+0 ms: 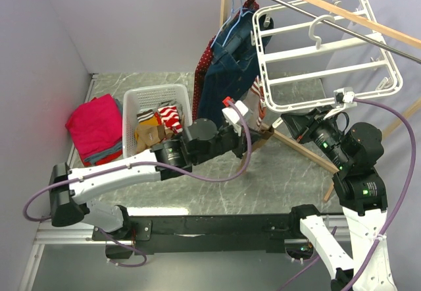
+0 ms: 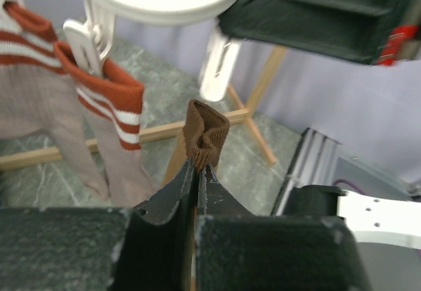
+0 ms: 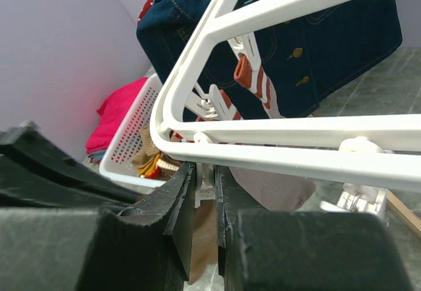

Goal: Clip the socks to the hanger
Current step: Clamp the sock onto the hanger.

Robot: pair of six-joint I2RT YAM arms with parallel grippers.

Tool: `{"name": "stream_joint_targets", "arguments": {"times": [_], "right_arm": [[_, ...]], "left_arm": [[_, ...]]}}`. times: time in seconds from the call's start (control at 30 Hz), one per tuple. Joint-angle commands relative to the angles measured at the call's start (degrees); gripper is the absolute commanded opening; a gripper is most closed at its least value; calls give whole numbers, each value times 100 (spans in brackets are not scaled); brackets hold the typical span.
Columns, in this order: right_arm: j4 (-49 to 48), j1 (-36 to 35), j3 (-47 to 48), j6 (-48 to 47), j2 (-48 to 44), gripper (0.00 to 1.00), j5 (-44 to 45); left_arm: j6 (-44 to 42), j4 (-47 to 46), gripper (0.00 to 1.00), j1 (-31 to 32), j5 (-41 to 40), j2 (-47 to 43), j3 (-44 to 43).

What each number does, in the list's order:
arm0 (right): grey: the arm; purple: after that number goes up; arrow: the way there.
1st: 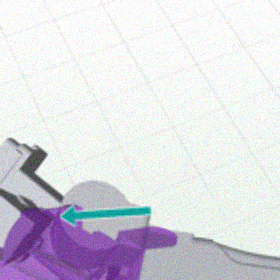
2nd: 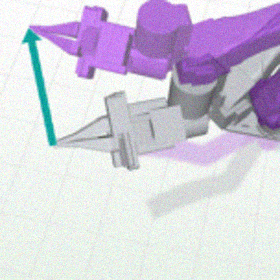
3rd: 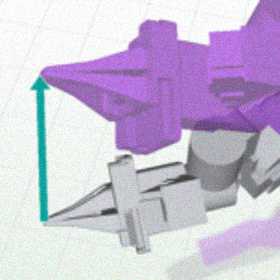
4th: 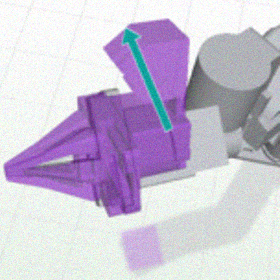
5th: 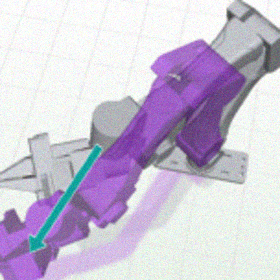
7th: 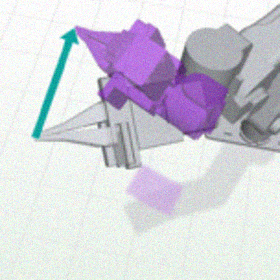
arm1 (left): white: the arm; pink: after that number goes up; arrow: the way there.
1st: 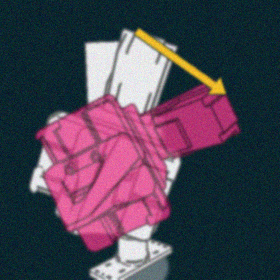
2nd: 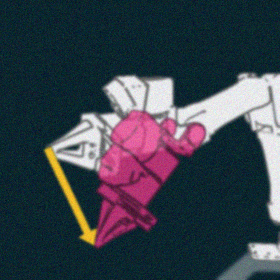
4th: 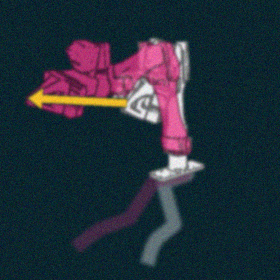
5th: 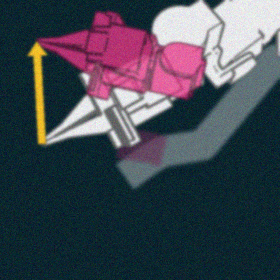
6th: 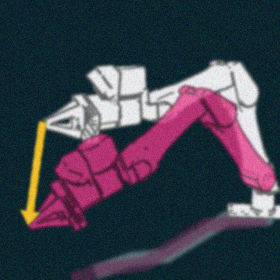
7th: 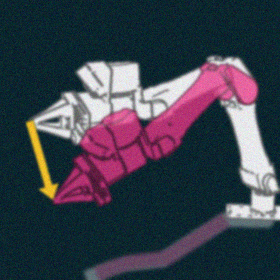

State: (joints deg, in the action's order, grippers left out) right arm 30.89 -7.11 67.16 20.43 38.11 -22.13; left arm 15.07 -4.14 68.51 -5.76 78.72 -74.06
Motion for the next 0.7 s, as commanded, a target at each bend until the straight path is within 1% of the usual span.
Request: {"name": "stream_joint_targets", "arguments": {"times": [0.0,0.13,0.2,0.67], "right_arm": [[-66,26,131,93,12,13,103],[-13,26,158,84,12,12,191],[13,26,158,58,21,12,218],[-5,26,96,93,39,12,236]], "left_arm": [[-171,-412,1,48,-566,205,-169],[-320,-359,1,83,-882,363,-310],[-320,-385,1,84,-918,364,-284],[-382,-544,1,145,-725,408,-442]]}}
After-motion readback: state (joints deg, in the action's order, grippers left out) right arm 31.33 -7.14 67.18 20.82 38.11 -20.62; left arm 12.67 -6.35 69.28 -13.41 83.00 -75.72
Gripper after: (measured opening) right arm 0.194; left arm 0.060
